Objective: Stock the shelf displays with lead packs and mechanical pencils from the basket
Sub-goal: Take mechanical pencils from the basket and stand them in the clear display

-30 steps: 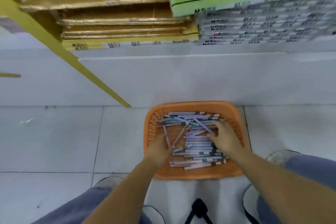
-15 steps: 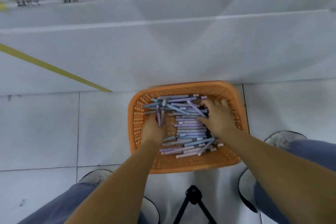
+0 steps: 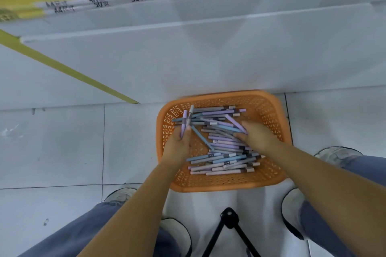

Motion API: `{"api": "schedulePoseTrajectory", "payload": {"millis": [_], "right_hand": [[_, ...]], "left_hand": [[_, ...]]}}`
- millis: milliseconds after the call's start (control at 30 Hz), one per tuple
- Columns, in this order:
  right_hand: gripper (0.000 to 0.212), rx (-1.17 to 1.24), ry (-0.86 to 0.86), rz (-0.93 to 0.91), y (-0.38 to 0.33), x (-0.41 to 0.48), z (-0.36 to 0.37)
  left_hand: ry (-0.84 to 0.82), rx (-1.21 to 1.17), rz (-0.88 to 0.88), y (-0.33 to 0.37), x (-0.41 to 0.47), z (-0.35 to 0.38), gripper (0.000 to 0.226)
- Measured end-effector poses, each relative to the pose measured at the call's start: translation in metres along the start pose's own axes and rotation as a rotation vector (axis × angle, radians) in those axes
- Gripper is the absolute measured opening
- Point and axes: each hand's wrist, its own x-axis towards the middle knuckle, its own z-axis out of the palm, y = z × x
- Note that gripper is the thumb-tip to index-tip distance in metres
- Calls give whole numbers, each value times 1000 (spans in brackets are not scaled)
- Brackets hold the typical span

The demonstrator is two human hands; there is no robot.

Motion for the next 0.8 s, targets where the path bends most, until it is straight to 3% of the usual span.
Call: {"api": "schedulePoseTrajectory", "payload": {"millis": [100,300,467,600,667,800], "right_hand": [[32,70,-113,27,-3,-7,-14],[18,122,-305,-60,-30,-32,-72],[22,-30,-221,-146,-64,-55,-111],[14,0,-171,-212,-85,-81,-140],[13,-21,-150,-245,-97,-93,-152],[16,-105,-65,-315,-121,-117,-175]], "left_hand": [[-4,26,66,13,0,-3,31],[-181,104,318,57,-7,-12,16],[-387,168,431,87,-25,-19,16],[-511,177,403,106,-52,-33,21],[-515,237,420,117,-67,-42,33],[-416,239,472,141,-101,-63,35]]}}
